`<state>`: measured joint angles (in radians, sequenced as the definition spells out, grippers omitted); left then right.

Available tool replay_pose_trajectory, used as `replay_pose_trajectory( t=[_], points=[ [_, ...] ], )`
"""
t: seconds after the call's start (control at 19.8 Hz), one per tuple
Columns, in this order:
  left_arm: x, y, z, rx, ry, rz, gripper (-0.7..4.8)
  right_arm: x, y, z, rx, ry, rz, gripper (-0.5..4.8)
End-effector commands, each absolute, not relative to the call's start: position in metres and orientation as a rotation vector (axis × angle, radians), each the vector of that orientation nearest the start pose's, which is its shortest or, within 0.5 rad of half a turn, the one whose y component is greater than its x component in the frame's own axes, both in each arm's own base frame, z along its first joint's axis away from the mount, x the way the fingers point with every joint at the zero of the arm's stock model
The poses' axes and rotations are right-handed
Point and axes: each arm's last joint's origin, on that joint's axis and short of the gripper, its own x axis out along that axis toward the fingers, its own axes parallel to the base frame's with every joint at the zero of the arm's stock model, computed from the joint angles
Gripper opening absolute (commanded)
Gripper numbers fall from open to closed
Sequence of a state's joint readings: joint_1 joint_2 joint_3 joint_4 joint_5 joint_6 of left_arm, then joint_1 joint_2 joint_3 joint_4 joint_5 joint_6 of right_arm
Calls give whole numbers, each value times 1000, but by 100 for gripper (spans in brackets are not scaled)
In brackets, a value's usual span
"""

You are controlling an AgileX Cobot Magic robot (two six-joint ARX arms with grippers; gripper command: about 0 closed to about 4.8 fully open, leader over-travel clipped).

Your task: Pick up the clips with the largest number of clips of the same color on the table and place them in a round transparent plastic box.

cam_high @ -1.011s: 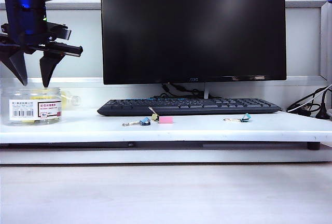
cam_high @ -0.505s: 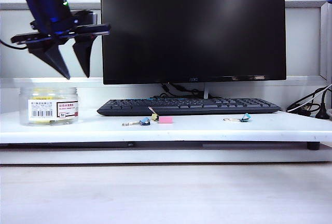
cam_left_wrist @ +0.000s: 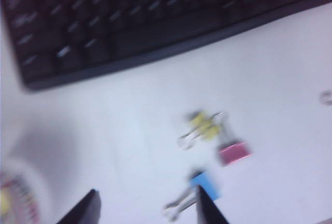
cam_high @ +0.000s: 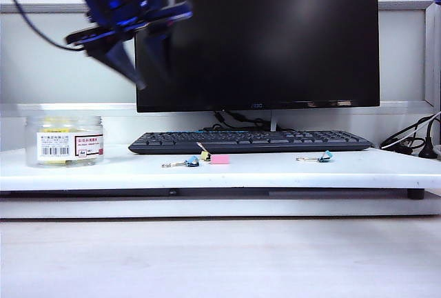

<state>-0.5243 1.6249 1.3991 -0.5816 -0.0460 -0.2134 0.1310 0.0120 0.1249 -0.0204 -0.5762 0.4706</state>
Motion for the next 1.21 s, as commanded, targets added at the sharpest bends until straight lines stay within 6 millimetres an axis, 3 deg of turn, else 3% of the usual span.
replay_pose_trajectory(
  t=[0.05,0.51,0.86,1.21],
  points=[
    [303,-186,302,31,808,-399,246,81,27,205,426,58,722,-6],
    [307,-226,266,49,883,-601,247,81,27,205,425,57,725,-6],
    [314,-228,258,78,864,-519,247,81,27,205,425,57,725,-6],
    [321,-232,242,-4,902,-431,247,81,27,205,424,57,725,-6]
  ],
)
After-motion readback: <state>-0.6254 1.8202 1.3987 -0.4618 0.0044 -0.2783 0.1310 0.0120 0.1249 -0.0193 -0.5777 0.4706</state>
